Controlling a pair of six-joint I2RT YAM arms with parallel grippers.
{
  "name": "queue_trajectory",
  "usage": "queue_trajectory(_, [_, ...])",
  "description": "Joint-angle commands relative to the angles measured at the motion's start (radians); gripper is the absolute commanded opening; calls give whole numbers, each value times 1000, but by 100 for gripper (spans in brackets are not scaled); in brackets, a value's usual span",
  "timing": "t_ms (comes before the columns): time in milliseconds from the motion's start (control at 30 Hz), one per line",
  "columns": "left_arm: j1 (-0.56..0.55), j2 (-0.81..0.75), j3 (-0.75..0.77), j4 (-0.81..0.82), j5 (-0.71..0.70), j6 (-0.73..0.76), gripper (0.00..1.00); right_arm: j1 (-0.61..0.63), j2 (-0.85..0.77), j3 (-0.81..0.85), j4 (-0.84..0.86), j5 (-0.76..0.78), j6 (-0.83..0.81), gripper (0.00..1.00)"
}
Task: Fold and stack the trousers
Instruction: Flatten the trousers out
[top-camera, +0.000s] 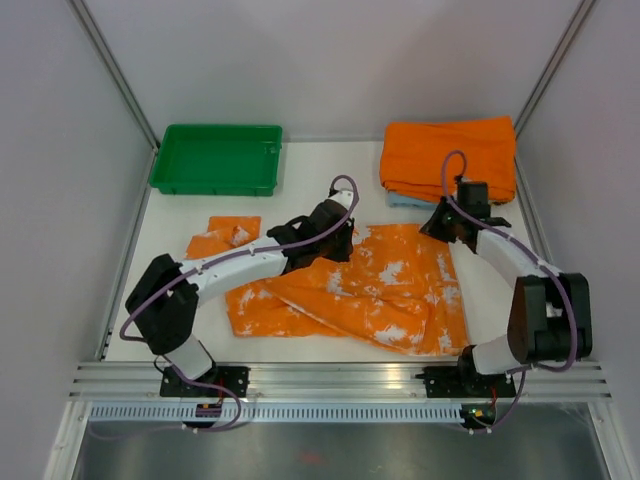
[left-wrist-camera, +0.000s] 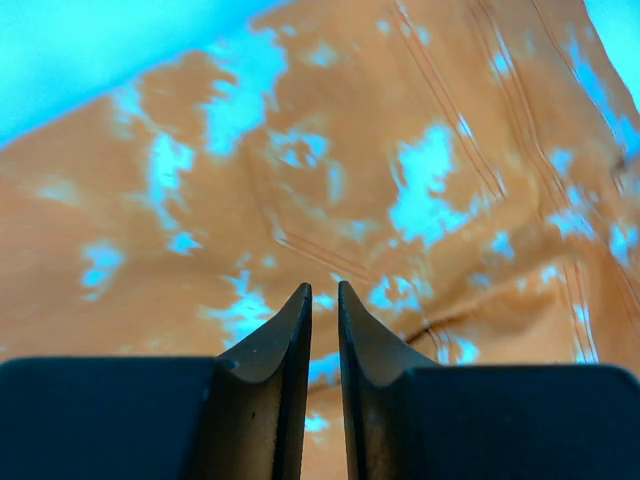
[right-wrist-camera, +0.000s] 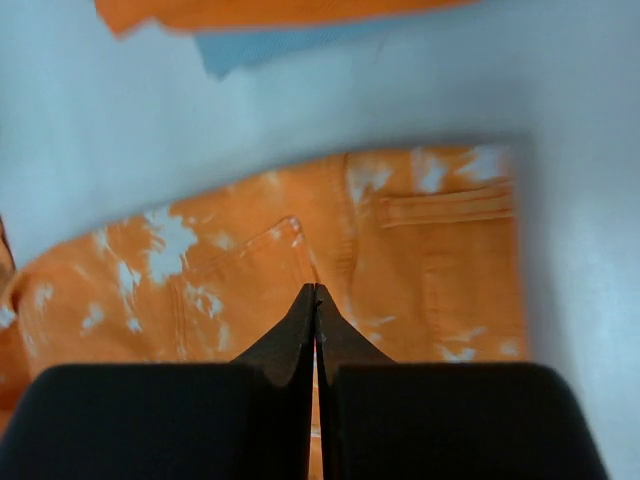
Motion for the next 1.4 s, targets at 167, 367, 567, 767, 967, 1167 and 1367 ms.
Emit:
queue_trajectory(167, [106,169,31,-53,-197,-99,8,194,244,17,-6,136,79,0])
queue_trajectory(367, [106,304,77,-20,-124,-96,2,103,325,-4,-30,260,121,0])
queue_trajectory(567, [91,386,103,82,-24,-113,2,-77,357,-6,24,197,92,0])
queue_trajectory(767, [10,496,291,65,9,-98,2,-160,412,64,-9,299,63,0])
queue_trajectory(967, [-93,588,506,20,55,-36,2,-278,439,155,-21,295,57,0])
queue_trajectory(1167, [-92,558,588,-62,7,-18,2,-272,275,120,5,219,6,0])
queue_trajectory(1367, [12,314,464,-170,-90,-47,10,-55,-44,107,19,145,-128,0])
